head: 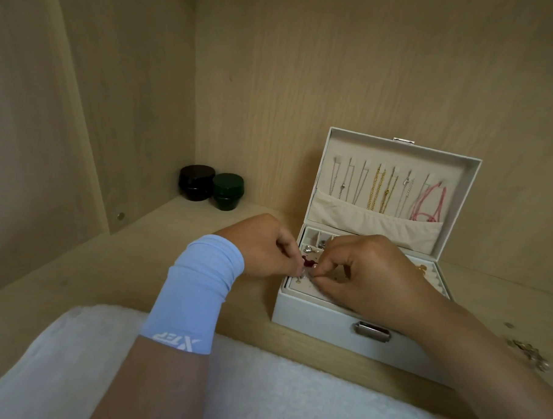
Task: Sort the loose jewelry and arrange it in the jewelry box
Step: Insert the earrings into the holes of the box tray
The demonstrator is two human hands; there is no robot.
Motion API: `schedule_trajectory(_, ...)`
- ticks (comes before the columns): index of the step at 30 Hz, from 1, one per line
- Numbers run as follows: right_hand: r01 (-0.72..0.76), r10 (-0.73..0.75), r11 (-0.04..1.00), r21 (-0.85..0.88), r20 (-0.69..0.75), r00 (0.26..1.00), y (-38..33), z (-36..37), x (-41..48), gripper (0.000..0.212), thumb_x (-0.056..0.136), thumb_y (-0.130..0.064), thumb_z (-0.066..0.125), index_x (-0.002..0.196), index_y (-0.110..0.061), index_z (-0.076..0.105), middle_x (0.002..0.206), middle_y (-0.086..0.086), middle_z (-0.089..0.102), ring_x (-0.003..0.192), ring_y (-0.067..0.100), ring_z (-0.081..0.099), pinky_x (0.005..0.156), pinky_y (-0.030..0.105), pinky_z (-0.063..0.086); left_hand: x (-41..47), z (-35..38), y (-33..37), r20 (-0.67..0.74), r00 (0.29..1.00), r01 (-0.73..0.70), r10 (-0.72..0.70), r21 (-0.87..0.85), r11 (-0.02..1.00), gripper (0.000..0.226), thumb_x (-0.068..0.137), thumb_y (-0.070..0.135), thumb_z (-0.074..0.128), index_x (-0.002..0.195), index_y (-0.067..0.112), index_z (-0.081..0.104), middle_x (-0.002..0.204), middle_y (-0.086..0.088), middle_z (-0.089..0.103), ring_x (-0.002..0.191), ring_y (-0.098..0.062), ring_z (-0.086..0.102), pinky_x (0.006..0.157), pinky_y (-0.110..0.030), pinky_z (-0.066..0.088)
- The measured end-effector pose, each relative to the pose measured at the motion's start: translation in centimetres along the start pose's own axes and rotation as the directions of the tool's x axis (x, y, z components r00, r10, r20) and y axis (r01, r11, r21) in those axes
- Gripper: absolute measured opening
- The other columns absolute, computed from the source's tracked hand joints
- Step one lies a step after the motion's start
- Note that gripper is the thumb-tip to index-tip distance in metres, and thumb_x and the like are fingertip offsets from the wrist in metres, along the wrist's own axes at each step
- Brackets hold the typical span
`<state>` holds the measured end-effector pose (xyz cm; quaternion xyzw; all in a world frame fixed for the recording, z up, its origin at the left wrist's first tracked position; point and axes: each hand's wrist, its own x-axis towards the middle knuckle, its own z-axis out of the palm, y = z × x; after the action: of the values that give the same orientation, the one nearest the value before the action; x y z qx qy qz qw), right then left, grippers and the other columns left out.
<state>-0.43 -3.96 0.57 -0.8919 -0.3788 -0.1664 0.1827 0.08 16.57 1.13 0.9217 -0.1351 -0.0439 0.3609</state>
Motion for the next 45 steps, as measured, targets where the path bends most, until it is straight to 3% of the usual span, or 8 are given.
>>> schedule_trajectory(7, -0.062, 0.061, 0.998, 0.006, 0.103, 0.993, -0.2, -0.9, -0.1, 0.004, 0.083, -0.032, 0.073, 0.081, -0.033, 0.076, 0.081, -0.024, 0.065, 0.075, -0.009, 0.057, 0.065, 0.012, 0.037, -0.1, 0.0, 0.1, 0.006, 1.000, -0.004, 0.004, 0.019, 1.000, 0.007, 0.084, 0.025, 0.074, 0.089, 0.027, 0.079, 0.086, 0.020, 0.070, 0.082, 0.002, 0.060, 0.067, -0.010, 0.039)
schedule_trajectory(14, -0.114, 0.104, 0.993, 0.044, 0.172, 0.980, 0.0, -1.0, 0.1, 0.016, 0.087, -0.025, 0.064, 0.093, -0.035, 0.076, 0.090, -0.021, 0.064, 0.078, -0.008, 0.056, 0.070, 0.019, 0.045, -0.1, 0.0, 0.3, 0.000, 1.000, -0.030, 0.030, 0.023, 0.999, 0.007, 0.085, 0.023, 0.072, 0.086, 0.027, 0.078, 0.082, 0.018, 0.069, 0.081, 0.001, 0.061, 0.070, -0.012, 0.041)
schedule_trajectory(23, -0.304, 0.299, 0.945, 0.121, 0.063, 0.952, 4.3, -9.6, -2.4, 0.015, 0.094, -0.022, 0.064, 0.091, -0.032, 0.075, 0.070, -0.041, 0.059, 0.050, -0.002, 0.053, 0.053, 0.008, 0.039, 0.9, 2.0, 4.7, -0.183, 0.963, -0.203, 0.200, 0.006, 0.979, 0.011, 0.089, 0.026, 0.066, 0.082, 0.028, 0.073, 0.075, 0.016, 0.067, 0.070, -0.002, 0.062, 0.066, -0.017, 0.049)
schedule_trajectory(26, -0.407, 0.400, 0.909, 0.089, 0.085, 0.912, 7.8, -12.2, -5.1, 0.014, 0.094, -0.021, 0.066, 0.088, -0.027, 0.077, 0.065, -0.036, 0.061, 0.057, -0.012, 0.055, 0.055, 0.005, 0.038, 2.2, 3.5, 8.2, -0.178, 0.944, -0.270, 0.278, 0.070, 0.960, 0.011, 0.090, 0.026, 0.065, 0.082, 0.028, 0.073, 0.077, 0.018, 0.067, 0.071, 0.003, 0.058, 0.065, -0.009, 0.044)
schedule_trajectory(34, -0.593, 0.574, 0.804, -0.030, 0.297, 0.763, 16.3, -13.2, -11.4, 0.017, 0.089, -0.011, 0.070, 0.101, -0.020, 0.077, 0.095, 0.002, 0.074, 0.053, -0.005, 0.056, 0.050, 0.009, 0.041, 7.7, 11.0, 16.6, 0.065, 0.945, -0.325, 0.320, 0.273, 0.906, 0.014, 0.091, 0.033, 0.062, 0.091, 0.026, 0.074, 0.092, 0.011, 0.071, 0.078, -0.008, 0.059, 0.084, -0.027, 0.052)
schedule_trajectory(39, -0.584, 0.567, 0.811, -0.035, 0.298, 0.768, 19.0, -11.9, -12.2, 0.019, 0.085, -0.010, 0.073, 0.098, -0.023, 0.078, 0.090, -0.006, 0.072, 0.075, 0.000, 0.062, 0.059, 0.004, 0.040, 11.2, 15.2, 19.3, 0.213, 0.944, -0.328, 0.250, 0.557, 0.763, 0.019, 0.090, 0.030, 0.057, 0.096, 0.026, 0.074, 0.101, 0.003, 0.071, 0.091, -0.022, 0.065, 0.085, -0.032, 0.053)
schedule_trajectory(42, -0.595, 0.568, 0.803, -0.025, 0.332, 0.753, 19.8, -11.4, -12.3, 0.019, 0.085, -0.011, 0.073, 0.100, -0.020, 0.078, 0.075, -0.018, 0.065, 0.061, -0.006, 0.055, 0.051, 0.001, 0.035, 12.6, 16.9, 20.2, 0.285, 0.946, -0.320, 0.155, 0.754, 0.573, 0.022, 0.091, 0.025, 0.055, 0.106, 0.024, 0.073, 0.107, 0.000, 0.069, 0.091, -0.025, 0.063, 0.079, -0.029, 0.049)
schedule_trajectory(45, -0.627, 0.599, 0.778, -0.033, 0.341, 0.725, 20.8, -11.7, -12.9, 0.018, 0.085, -0.012, 0.074, 0.100, -0.020, 0.078, 0.073, -0.018, 0.062, 0.060, -0.003, 0.053, 0.047, 0.003, 0.035, 13.8, 18.2, 20.4, 0.331, 0.943, -0.312, 0.044, 0.826, 0.469, 0.020, 0.086, 0.023, 0.068, 0.105, 0.022, 0.072, 0.108, 0.002, 0.070, 0.096, -0.023, 0.066, 0.088, -0.034, 0.054)
